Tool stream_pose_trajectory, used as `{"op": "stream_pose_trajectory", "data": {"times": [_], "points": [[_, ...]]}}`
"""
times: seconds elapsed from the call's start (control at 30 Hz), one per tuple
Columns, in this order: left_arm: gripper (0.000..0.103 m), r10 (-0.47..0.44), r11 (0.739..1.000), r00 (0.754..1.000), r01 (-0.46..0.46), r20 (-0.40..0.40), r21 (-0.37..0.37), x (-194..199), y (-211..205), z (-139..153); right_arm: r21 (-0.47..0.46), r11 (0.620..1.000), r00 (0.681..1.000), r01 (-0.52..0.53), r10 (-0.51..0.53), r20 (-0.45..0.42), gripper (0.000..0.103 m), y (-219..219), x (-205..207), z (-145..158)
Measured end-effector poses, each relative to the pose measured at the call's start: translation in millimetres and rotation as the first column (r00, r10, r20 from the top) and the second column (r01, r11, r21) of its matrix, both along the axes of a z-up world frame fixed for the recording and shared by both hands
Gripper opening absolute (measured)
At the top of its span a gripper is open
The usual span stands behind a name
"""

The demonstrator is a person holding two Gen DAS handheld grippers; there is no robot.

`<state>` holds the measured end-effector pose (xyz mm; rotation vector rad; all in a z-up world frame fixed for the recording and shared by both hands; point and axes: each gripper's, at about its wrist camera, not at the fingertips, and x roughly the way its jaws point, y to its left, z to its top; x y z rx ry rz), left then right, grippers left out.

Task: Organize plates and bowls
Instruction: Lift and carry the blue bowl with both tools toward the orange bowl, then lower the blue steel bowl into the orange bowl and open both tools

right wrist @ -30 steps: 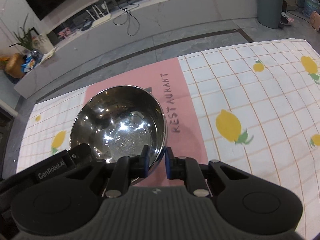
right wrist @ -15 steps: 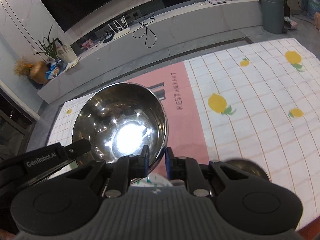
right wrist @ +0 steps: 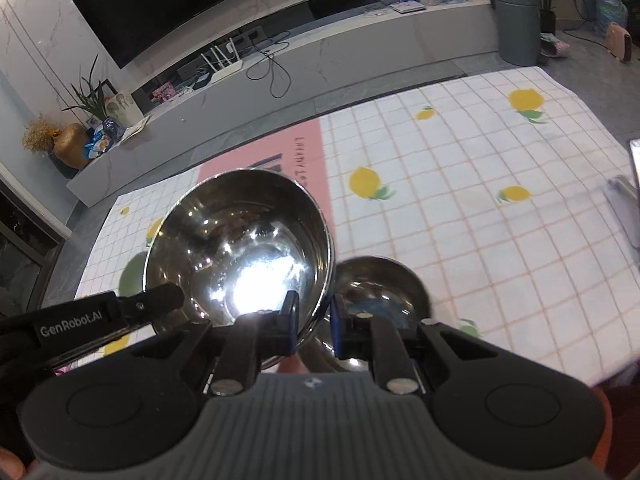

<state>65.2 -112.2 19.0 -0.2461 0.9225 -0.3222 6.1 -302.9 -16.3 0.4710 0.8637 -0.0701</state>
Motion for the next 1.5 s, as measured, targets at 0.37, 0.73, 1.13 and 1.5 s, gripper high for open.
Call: {"op": "stream_pose_trajectory", "data": {"times": [0.37, 0.73, 1.13, 1.5], "points": [[0.014, -0.073, 0.997, 0.994, 0.074, -0.084, 0.010, -9.0, -27.9, -22.4, 0.050, 0.996, 0.997, 0.070, -0.067, -0.046, 0.013, -39.0, -19.1, -19.8], [0.013, -0.046, 0.999, 0.979, 0.040, -0.200, -0.034, 9.0, -31.2, -56.1, 0.038, 0.994, 0.990, 0.101, -0.097, -0.098, 0.013, -46.1, -7.5, -44.9], [0.014, -0.066, 0.997, 0.976, 0.072, -0.208, 0.022, 16.3, -42.7, -65.9, 0.019, 0.994, 0.985, 0.111, -0.107, -0.135, 0.013, -46.0, 3.8, -61.0], [0.016, -0.075, 0.996, 0.971, 0.086, -0.226, 0.039, 18.4, -45.3, -72.0, 0.002, 0.994, 0.983, 0.108, -0.106, -0.150, 0.015, -45.1, 6.5, -66.4]]}}
